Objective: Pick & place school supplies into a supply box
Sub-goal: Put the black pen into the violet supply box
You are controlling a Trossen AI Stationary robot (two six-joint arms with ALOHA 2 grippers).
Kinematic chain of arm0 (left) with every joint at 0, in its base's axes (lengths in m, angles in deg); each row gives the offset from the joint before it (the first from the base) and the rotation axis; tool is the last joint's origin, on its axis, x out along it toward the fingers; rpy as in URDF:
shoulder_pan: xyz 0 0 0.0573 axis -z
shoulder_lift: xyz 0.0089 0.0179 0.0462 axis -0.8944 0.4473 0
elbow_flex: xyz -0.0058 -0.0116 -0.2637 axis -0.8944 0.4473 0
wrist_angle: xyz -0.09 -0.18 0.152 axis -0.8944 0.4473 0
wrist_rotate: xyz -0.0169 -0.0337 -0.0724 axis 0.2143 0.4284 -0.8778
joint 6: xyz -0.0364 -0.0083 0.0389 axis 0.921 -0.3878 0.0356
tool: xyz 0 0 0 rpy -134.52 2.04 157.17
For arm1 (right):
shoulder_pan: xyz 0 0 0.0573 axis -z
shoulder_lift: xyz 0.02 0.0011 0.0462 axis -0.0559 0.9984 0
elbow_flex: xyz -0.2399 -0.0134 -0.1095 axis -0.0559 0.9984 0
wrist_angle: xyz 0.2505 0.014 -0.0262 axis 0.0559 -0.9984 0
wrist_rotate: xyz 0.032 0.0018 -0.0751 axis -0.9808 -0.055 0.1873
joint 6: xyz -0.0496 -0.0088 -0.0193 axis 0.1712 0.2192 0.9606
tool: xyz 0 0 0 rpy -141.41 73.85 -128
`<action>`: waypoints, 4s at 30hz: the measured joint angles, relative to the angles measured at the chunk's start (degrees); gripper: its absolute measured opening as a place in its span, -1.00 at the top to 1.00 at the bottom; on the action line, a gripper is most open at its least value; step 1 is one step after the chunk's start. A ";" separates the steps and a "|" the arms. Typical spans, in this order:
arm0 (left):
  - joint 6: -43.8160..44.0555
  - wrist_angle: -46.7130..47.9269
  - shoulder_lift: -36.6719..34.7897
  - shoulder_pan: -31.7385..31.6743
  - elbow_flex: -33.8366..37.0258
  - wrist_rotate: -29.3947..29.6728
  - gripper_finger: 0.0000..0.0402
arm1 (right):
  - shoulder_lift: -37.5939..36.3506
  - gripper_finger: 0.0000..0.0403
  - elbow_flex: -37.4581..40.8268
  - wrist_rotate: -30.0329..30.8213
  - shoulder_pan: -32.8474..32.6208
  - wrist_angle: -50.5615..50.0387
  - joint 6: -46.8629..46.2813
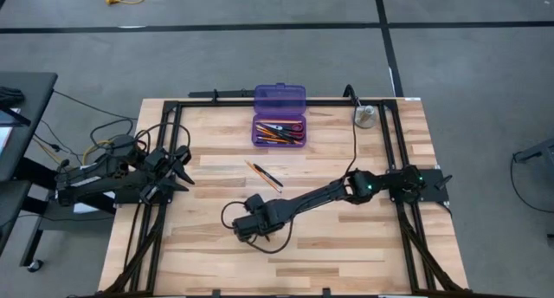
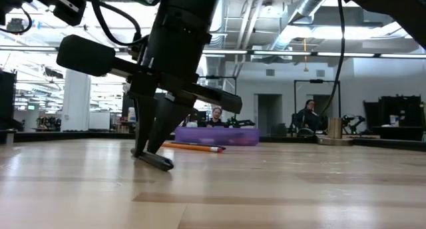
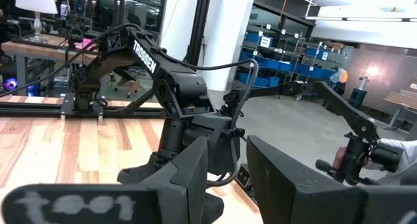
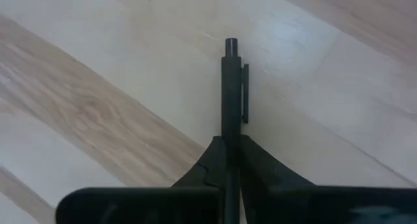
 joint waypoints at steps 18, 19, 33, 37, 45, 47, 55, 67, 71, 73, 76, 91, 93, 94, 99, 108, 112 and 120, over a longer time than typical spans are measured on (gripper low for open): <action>-0.04 0.00 0.02 -0.01 -0.02 0.00 0.52 | -3.73 1.00 -3.55 3.07 2.15 -18.06 6.63; -0.04 0.00 0.02 0.01 -0.02 0.00 0.52 | -4.21 0.98 -3.59 3.32 2.44 -18.85 7.38; -0.02 -0.07 0.02 -0.01 -0.02 1.55 0.52 | -11.50 0.99 -3.63 6.04 8.00 -23.57 21.82; 0.01 0.13 0.02 -0.01 -0.02 1.49 0.52 | -11.35 1.00 -3.64 2.80 8.02 -18.83 24.00; 0.21 1.83 0.02 -0.01 -0.02 1.45 0.52 | -10.82 0.86 -3.65 2.26 7.41 -15.83 26.62; 0.65 2.16 0.02 -0.01 -0.02 1.38 0.52 | -10.82 0.82 -3.65 2.69 7.07 -14.66 27.25; 0.84 2.93 0.02 0.01 -0.02 1.34 0.52 | -10.82 0.74 -3.65 2.97 4.67 -10.06 27.65; 2.37 3.38 2.98 0.54 -0.02 2.09 0.43 | -10.82 0.74 -3.65 12.01 -2.08 -10.19 31.17; 2.36 3.39 7.26 3.76 -0.02 5.40 0.31 | -10.82 0.74 -3.65 14.89 -3.98 -10.43 33.17; 2.04 3.37 9.43 6.24 -0.02 8.06 0.25 | -10.82 0.74 -3.65 15.51 -4.63 -10.49 34.10; 0.88 3.38 12.57 10.51 -0.02 12.03 0.19 | -10.82 0.74 -3.65 16.69 -5.38 -11.03 36.20; -2.90 3.25 28.40 33.69 -0.20 33.88 0.16 | -10.82 0.74 -3.68 37.77 -8.24 -17.77 43.47; -2.90 3.39 30.89 36.15 -1.21 35.65 0.16 | -10.82 0.74 -3.68 36.72 -8.26 -17.68 44.58; -2.92 3.39 32.13 37.37 -1.92 36.52 0.16 | -10.82 0.74 -3.68 35.84 -8.26 -17.53 45.46; -3.61 4.65 38.83 44.31 -6.22 41.84 0.16 | -10.90 0.74 -3.68 30.58 -8.20 -12.75 52.13; -4.32 10.43 52.56 53.99 -14.38 48.28 0.16 | -10.95 0.74 -3.68 26.43 -7.46 -11.64 57.70; -2.52 15.56 58.92 57.00 -18.37 53.17 0.16 | -10.95 0.74 -3.68 26.55 -8.45 -12.32 57.70; -0.61 19.78 71.49 59.81 -24.79 55.77 0.16 | -10.96 0.74 -3.68 27.33 -12.73 -10.82 57.22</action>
